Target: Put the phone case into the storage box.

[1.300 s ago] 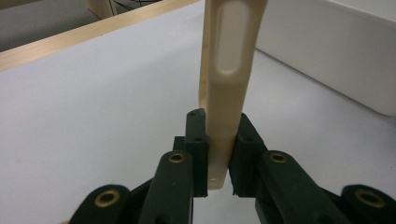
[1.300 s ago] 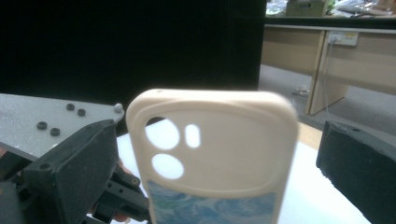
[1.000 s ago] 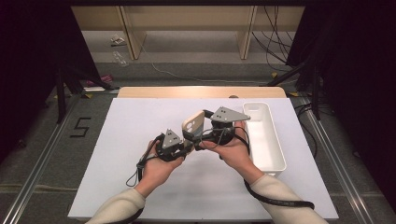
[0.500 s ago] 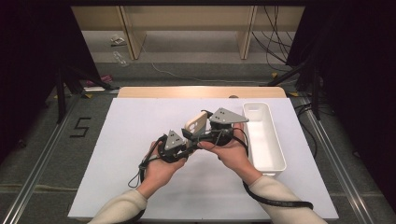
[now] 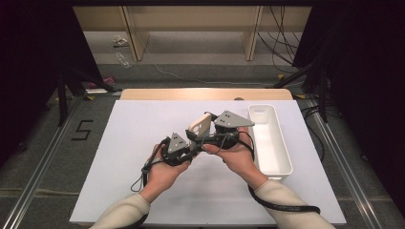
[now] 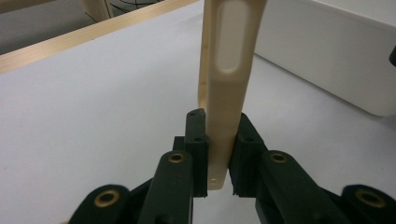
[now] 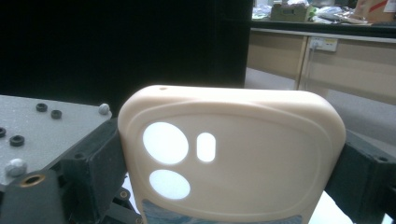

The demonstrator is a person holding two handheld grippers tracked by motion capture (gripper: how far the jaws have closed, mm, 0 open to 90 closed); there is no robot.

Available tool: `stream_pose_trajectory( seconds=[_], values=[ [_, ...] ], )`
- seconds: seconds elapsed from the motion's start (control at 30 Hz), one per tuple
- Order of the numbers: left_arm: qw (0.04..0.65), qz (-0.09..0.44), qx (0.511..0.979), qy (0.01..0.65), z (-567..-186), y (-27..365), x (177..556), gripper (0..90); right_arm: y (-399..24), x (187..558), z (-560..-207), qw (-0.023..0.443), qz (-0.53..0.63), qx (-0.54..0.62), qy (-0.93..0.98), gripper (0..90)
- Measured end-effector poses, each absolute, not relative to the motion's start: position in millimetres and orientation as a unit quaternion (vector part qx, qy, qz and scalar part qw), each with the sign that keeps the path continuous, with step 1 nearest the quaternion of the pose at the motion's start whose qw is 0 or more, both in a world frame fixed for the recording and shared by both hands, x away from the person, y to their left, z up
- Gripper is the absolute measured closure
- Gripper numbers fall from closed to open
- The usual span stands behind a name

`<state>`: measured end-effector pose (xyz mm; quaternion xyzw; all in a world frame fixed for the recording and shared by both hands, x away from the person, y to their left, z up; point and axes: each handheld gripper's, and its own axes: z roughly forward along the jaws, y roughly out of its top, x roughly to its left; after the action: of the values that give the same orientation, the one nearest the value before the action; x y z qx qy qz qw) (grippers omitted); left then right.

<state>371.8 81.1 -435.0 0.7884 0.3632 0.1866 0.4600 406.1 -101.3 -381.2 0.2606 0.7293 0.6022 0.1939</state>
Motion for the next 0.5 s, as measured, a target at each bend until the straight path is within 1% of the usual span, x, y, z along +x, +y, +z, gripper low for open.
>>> stream_pose_trajectory(
  seconds=[0.5],
  values=[
    [0.461, 0.192, 0.789, 0.358, -434.3, 81.4, 371.9, 79.1, -101.0, 405.0, -380.3, 0.198, 0.602, 0.261, 0.728, 12.0]
  ],
)
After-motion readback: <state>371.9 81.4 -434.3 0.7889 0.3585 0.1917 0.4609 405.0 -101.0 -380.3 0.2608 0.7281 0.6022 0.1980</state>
